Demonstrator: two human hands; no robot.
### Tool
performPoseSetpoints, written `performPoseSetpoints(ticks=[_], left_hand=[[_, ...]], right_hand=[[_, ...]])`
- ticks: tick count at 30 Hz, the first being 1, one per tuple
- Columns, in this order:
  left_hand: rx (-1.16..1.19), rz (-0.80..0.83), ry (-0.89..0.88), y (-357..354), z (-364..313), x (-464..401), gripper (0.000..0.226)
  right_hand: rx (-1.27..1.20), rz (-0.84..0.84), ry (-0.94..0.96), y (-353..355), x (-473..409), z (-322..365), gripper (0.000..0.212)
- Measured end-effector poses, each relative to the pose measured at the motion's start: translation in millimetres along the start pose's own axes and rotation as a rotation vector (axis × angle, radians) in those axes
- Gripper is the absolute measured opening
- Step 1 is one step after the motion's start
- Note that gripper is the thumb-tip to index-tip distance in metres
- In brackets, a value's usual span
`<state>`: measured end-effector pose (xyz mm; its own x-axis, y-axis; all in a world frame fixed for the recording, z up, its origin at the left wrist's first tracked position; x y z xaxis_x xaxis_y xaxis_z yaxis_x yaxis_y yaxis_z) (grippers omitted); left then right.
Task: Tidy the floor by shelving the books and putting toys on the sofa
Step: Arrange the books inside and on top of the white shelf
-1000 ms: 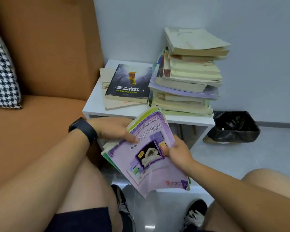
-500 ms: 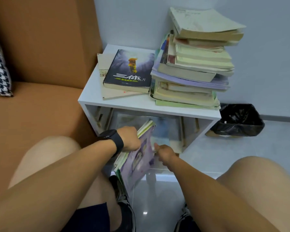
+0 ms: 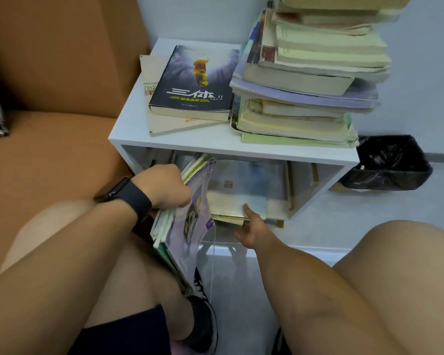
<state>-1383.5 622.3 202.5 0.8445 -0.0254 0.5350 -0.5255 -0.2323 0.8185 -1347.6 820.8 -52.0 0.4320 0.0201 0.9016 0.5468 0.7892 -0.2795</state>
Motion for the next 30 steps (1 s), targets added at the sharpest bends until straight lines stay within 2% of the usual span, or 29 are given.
performPoseSetpoints(ticks=[6, 9, 15, 19, 21, 25, 30], left_hand=[[0.036, -0.041, 0.018, 11.4, 13.4, 0.7, 0.012], [0.045, -0.090, 0.024, 17.7, 13.5, 1.4, 0.014], [0.053, -0.132, 0.000, 20.7, 11.2, 7.2, 0.016], [0.093, -0.122, -0.037, 17.8, 5.6, 10.5, 0.018], [0.112, -0.136, -0.036, 18.0, 5.8, 10.5, 0.021], [0.120, -0.186, -0.027, 17.5, 12.5, 9.5, 0.020], [0.158, -0.279, -0.004, 11.5, 14.9, -5.6, 0.021]], right_hand=[[0.049, -0.073, 0.044, -6.0, -17.8, 5.7, 0.050], [0.117, -0.094, 0.109, -12.2, -13.2, 16.6, 0.044], [0.266, -0.337, 0.593, -22.4, 19.6, 71.7, 0.025], [0.429, -0.458, 0.931, -32.6, 73.5, 96.7, 0.026], [0.469, -0.498, 1.024, -34.1, 92.9, 101.8, 0.024], [0.557, -0.607, 1.118, -27.9, 123.9, 115.0, 0.037], [0.654, -0.628, 1.187, -15.9, 149.7, 110.0, 0.025]])
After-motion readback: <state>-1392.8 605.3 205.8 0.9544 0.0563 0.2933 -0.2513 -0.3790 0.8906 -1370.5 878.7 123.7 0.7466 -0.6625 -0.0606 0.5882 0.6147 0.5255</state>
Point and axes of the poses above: each hand's wrist, its own x-axis away from the middle knuckle, its own y-axis out of the back of the hand, z = x × y, the point moved 6 cm from there along -x, towards the middle knuckle, and after that the axes turned 3 degrees about -z, right-handed, at the moved point
